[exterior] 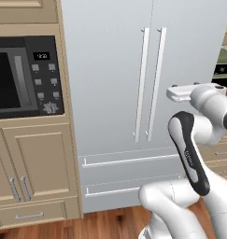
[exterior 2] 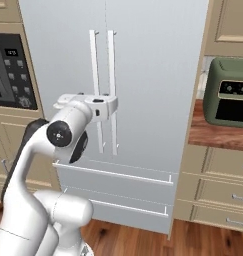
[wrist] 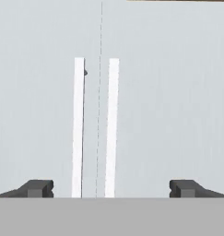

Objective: Retrieve the steak from the fridge and place it on the saucepan with marinade on the stove.

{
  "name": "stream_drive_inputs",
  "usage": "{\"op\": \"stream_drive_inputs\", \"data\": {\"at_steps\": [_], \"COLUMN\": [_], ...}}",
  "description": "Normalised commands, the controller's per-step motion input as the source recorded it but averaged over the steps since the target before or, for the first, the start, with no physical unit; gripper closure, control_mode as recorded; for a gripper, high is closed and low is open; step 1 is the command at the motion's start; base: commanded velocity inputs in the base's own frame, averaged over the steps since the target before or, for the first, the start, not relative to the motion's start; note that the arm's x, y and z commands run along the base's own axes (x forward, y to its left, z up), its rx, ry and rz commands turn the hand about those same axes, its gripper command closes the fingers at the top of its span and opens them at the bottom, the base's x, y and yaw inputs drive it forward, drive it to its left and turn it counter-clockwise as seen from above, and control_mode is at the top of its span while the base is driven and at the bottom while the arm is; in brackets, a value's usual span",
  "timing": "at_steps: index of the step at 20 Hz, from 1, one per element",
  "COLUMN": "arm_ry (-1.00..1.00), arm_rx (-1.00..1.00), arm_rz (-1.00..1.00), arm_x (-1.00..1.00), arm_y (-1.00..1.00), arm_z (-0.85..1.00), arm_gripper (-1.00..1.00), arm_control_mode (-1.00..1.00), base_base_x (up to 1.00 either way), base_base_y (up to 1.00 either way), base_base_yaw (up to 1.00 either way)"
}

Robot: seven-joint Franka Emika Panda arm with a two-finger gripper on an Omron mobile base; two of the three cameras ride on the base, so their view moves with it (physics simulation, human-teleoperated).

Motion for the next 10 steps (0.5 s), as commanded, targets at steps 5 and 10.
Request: {"op": "stream_drive_inputs", "data": {"at_steps": [5,10], "arm_ry": [0.05,-0.01], "arm_rx": [0.00,0.00], "arm_rz": [0.03,0.01], "arm_x": [0.52,0.44], "arm_y": [-0.22,-0.05], "arm_z": [-0.25,-0.42], "arm_gripper": [-1.00,-1.00], "arm_control_mode": [-1.00,-1.00], "base_base_x": [0.00,0.00], "base_base_y": [0.00,0.00], "base_base_yaw": [0.00,0.00]}}
